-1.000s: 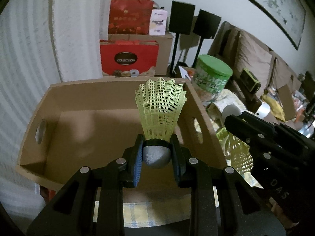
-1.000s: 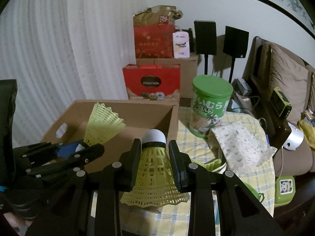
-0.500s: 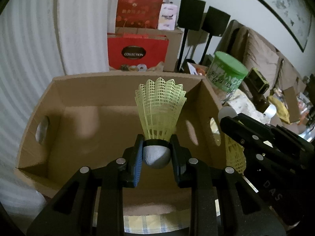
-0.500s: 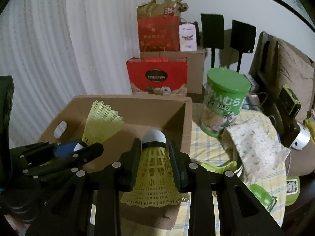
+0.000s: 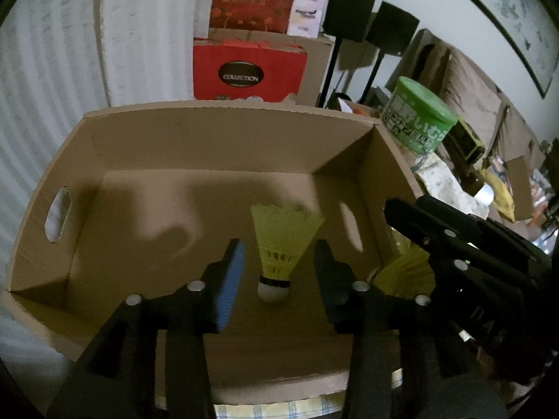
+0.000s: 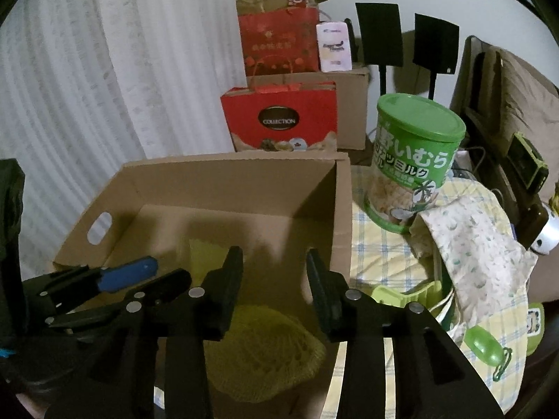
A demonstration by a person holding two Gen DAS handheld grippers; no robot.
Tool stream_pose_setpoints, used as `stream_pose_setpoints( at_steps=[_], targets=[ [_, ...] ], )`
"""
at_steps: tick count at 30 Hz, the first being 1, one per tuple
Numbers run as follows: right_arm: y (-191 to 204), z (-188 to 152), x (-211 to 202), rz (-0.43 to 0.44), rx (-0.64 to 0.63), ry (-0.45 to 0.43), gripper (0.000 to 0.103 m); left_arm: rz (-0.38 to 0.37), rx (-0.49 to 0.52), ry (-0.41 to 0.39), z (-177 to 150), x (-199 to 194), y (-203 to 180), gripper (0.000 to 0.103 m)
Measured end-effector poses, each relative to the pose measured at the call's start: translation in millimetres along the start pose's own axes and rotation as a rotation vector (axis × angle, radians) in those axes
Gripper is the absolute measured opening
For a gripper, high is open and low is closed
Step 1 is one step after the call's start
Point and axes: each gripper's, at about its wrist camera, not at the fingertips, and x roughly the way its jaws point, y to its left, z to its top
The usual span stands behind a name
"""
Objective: Organize objects
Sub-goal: 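Lower both shuttlecocks into the box and open both grippers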
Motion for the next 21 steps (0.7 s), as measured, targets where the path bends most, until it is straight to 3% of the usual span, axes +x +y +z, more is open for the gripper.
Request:
stream_pose_setpoints(
  at_steps=[2,7,12,19,21],
  targets=[
    [-1.8,1.3,-1.5,0.009,0.011,-0.009,0.045,-0.003,-0.014,-0.014,0.8,-4.2,3.4,0.05],
    [-4.5,4.3,-7.8,0.004,0.019,-0.022,0.047,-0.007,-0.026,-0.025,5.3,-9.2,5.5,0.052],
    [-5.0,3.4,-16.1,-0.026,0.008,-0.033,0.053,0.007,-0.02,-0.048,5.1,-16.4,4.5,0.065],
    [-3.6,-0.2,-29.6,-0.077,-0.027,-0.053,0.067,0.015,-0.02,-0.061,3.0,-25.7,2.9,0.068],
    [-3.0,-2.7,-33.3,-0.105,-0.042,-0.055,0.073,0.019,-0.02,-0.061,1.9,-26.9,2.3,0.074]
  ],
)
